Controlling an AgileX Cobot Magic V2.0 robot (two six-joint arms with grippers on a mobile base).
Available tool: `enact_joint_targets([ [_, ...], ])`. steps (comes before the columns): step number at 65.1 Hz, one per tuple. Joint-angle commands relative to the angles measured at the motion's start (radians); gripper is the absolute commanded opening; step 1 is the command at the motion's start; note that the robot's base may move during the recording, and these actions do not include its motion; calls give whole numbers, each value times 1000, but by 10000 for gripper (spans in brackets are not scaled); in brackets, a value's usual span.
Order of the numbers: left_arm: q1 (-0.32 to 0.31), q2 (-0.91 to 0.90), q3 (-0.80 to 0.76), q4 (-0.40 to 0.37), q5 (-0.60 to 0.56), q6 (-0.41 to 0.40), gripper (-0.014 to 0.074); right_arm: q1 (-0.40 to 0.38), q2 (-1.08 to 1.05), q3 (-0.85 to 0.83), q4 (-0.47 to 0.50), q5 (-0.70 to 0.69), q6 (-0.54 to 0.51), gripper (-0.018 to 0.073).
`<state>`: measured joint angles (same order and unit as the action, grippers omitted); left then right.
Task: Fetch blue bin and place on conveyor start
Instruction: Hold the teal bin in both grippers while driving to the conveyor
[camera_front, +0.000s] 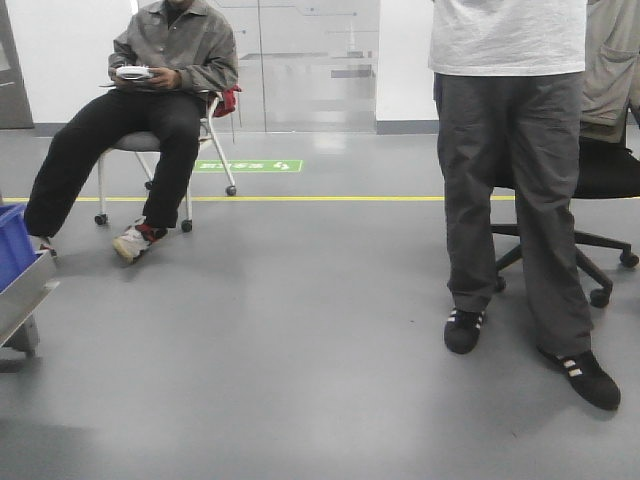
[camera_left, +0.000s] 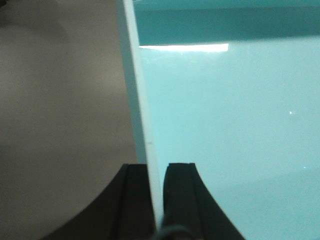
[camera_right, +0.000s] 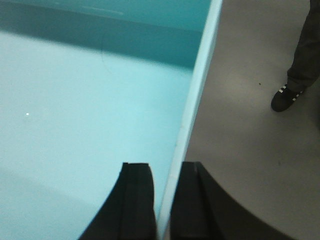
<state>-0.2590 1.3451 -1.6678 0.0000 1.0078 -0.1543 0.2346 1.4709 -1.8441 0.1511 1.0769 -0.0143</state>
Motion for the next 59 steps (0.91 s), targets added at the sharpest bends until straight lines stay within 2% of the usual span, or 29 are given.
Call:
enact_joint_targets([
  [1, -3, -10, -9, 13, -38, 12, -111, -2, -16, -10, -10, -37, -25, -153],
  [59, -3, -10, -9, 15, -40, 12, -111, -2, -16, -10, -10, -39, -25, -153],
])
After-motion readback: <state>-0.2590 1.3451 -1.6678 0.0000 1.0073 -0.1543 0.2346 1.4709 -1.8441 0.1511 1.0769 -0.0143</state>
